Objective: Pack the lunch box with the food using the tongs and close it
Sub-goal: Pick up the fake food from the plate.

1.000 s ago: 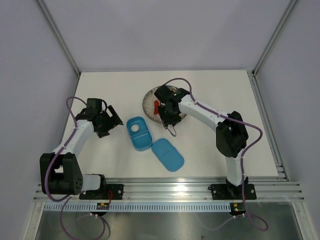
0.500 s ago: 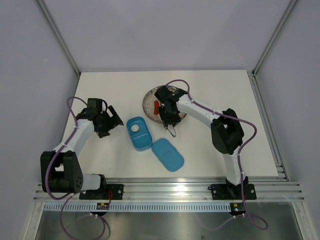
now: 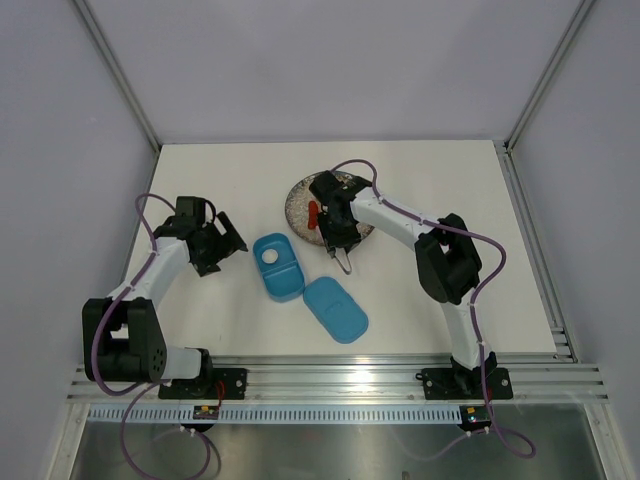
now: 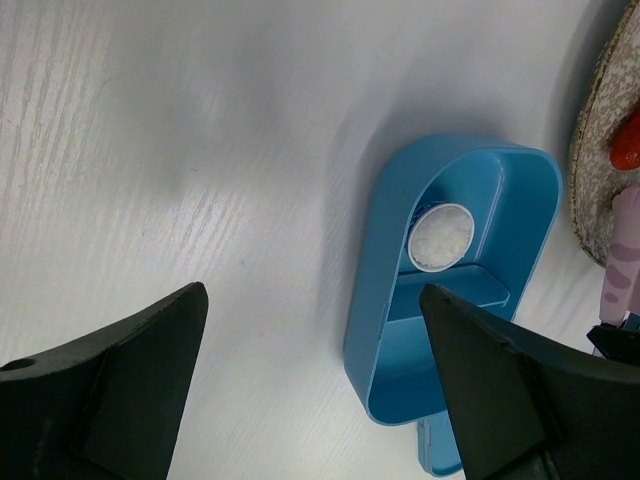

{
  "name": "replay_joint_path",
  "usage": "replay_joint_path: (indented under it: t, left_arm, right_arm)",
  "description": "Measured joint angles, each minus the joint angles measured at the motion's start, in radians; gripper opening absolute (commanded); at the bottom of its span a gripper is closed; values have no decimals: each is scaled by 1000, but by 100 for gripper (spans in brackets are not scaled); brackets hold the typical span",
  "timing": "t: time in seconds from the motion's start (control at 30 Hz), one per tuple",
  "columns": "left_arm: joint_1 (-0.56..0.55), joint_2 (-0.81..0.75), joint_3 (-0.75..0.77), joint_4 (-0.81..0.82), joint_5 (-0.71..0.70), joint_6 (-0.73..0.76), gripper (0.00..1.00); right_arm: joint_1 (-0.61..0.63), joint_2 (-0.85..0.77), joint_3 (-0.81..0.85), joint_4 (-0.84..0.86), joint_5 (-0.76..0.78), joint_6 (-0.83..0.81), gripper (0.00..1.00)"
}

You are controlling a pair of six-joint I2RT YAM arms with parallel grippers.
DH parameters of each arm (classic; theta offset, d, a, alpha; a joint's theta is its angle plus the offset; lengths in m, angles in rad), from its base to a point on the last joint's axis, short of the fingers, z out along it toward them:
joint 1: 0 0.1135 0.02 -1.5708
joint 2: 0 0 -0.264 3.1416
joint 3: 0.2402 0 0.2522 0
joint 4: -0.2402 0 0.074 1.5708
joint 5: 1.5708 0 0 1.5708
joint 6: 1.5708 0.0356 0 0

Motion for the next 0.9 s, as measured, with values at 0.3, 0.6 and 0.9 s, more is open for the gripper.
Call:
replay_joint_path:
  t: [0.3, 0.6, 0.9]
  left_arm:
    - [0, 3, 0, 0, 0, 0, 92]
    - [0, 5, 0, 0, 0, 0, 92]
    - [0, 8, 0, 0, 0, 0, 92]
  right_arm:
    - [-1, 5, 18, -1, 0, 0, 48]
    - [-1, 5, 22, -5, 3, 0, 48]
    - [-1, -11, 55, -19, 8, 0, 48]
